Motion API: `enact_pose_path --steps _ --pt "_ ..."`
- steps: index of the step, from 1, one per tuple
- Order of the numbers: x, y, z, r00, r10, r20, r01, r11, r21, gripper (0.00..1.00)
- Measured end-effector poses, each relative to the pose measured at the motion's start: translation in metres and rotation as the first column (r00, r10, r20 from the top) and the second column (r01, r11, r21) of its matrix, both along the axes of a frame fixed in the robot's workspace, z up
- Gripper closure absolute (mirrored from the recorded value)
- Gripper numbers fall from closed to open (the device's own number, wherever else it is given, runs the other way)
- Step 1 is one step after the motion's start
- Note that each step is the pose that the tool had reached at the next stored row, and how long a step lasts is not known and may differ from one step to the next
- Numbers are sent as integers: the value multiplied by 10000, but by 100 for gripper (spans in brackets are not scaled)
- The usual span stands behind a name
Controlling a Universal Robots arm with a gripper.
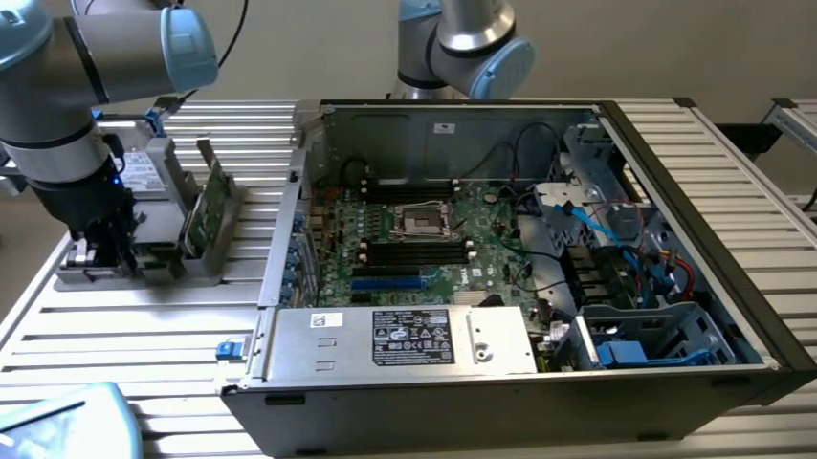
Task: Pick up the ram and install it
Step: 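Pick up the ram and move it above insertion slot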
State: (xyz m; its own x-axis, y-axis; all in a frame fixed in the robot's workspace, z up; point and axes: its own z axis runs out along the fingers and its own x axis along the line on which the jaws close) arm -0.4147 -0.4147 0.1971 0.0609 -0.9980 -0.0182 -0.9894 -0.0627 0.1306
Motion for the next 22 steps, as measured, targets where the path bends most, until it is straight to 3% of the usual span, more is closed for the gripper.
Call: enact_pose_path --steps 22 --pt "0 0 -38 10000 -1 1 1 10000 -2 87"
